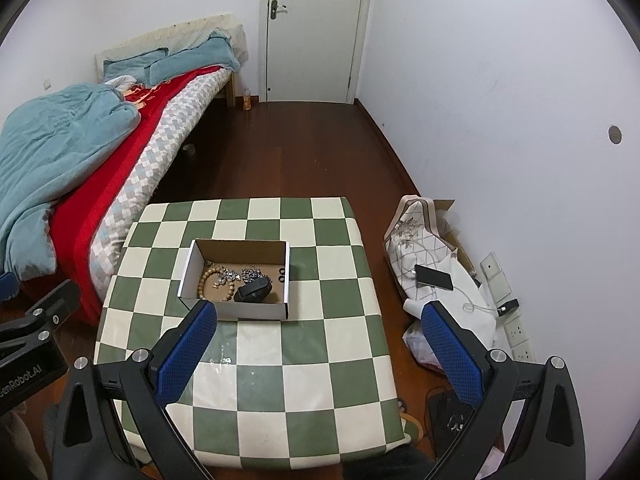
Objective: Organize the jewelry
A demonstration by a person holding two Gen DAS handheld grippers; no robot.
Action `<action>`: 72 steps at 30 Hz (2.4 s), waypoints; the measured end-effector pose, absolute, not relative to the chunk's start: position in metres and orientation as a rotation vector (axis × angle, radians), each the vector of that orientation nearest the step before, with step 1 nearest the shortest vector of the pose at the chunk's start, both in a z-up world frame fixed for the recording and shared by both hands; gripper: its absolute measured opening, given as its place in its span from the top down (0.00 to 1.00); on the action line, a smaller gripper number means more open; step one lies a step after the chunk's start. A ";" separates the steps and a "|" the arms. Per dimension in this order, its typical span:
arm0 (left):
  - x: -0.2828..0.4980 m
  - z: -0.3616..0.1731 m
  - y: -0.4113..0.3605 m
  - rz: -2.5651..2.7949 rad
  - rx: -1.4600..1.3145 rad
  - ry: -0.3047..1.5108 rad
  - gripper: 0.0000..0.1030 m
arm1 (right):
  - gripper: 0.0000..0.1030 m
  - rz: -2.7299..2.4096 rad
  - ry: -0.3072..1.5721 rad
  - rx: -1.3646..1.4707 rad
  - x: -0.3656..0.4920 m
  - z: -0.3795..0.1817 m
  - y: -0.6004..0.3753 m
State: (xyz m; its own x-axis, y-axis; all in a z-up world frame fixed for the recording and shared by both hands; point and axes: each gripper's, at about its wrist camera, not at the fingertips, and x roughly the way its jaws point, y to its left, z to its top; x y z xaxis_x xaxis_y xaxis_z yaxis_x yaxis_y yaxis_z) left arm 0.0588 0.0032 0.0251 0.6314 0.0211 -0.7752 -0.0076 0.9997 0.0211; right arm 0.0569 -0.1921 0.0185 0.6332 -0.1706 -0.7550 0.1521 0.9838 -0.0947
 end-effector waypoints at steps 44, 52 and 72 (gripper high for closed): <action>0.057 0.031 0.010 0.032 0.015 0.873 0.00 | 0.00 -0.141 0.863 -0.038 0.056 0.031 -0.181; 0.055 0.035 0.011 0.031 0.015 0.868 0.00 | 0.00 -0.138 0.862 -0.040 0.057 0.031 -0.181; 0.054 0.039 0.012 0.032 0.017 0.863 0.00 | 0.00 -0.132 0.854 -0.045 0.057 0.036 -0.179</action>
